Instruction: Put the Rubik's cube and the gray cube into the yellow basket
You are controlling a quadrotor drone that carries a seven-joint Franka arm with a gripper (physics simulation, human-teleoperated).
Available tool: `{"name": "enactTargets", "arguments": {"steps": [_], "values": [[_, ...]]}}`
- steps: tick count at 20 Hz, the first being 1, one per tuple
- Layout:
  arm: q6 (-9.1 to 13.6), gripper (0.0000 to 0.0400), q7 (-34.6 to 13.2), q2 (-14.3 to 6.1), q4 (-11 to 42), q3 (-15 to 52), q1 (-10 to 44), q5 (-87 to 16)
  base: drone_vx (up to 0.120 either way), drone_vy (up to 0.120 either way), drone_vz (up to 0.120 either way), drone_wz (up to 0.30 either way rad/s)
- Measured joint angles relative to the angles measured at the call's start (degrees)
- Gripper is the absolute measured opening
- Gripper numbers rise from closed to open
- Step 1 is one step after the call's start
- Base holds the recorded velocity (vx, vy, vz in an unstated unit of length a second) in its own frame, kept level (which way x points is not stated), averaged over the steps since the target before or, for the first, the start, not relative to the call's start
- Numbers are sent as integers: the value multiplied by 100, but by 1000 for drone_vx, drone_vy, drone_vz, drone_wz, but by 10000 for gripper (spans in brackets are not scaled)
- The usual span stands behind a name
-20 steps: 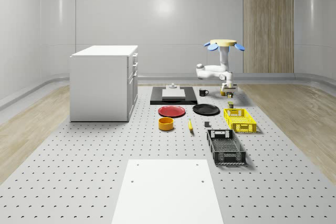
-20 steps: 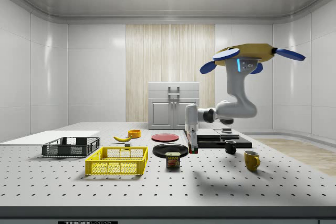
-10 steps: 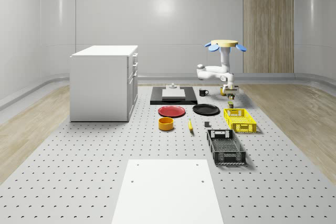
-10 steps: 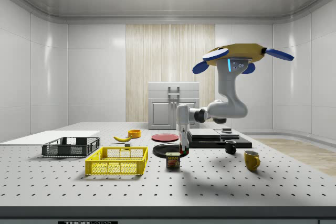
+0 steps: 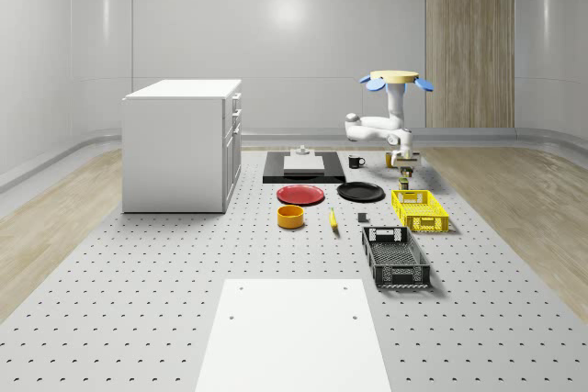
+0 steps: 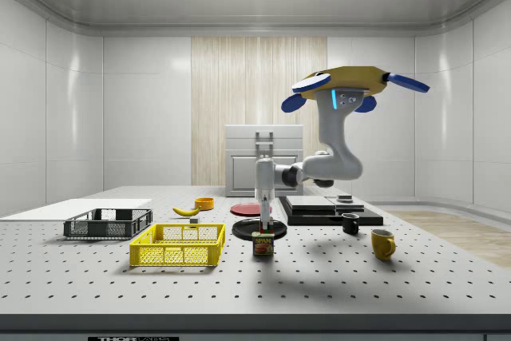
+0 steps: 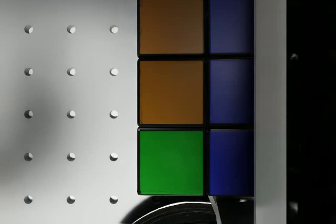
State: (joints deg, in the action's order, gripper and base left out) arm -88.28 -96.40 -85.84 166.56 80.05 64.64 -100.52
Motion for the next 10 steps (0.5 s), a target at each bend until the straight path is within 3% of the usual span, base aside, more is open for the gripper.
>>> {"name": "enactTargets", "arguments": {"steps": [9, 10], "values": [[-71, 325, -11, -76, -3, 13, 14, 30, 120, 0, 0, 0], [-79, 325, -12, -84, -3, 15, 15, 33, 120, -120, 0, 0]]}}
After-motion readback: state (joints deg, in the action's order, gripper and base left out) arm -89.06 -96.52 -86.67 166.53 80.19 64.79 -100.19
